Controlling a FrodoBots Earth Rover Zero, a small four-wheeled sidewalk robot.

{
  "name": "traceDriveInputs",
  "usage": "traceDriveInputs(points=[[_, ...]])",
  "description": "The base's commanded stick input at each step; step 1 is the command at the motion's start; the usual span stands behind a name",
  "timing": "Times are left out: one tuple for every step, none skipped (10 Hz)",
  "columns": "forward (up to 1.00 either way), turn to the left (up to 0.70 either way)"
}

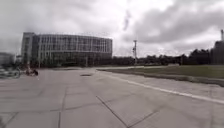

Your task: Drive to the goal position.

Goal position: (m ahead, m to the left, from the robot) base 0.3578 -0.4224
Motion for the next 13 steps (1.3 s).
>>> traceDriveInputs(points=[[1.0,0.32],[1.0,0.18],[1.0,0.0],[1.0,0.0],[1.0,0.0],[1.0,0.0],[1.0,0.0],[1.0,0.0],[1.0,0.0],[1.0,0.0],[1.0,0.0],[1.0,0.0],[1.0,0.0]])
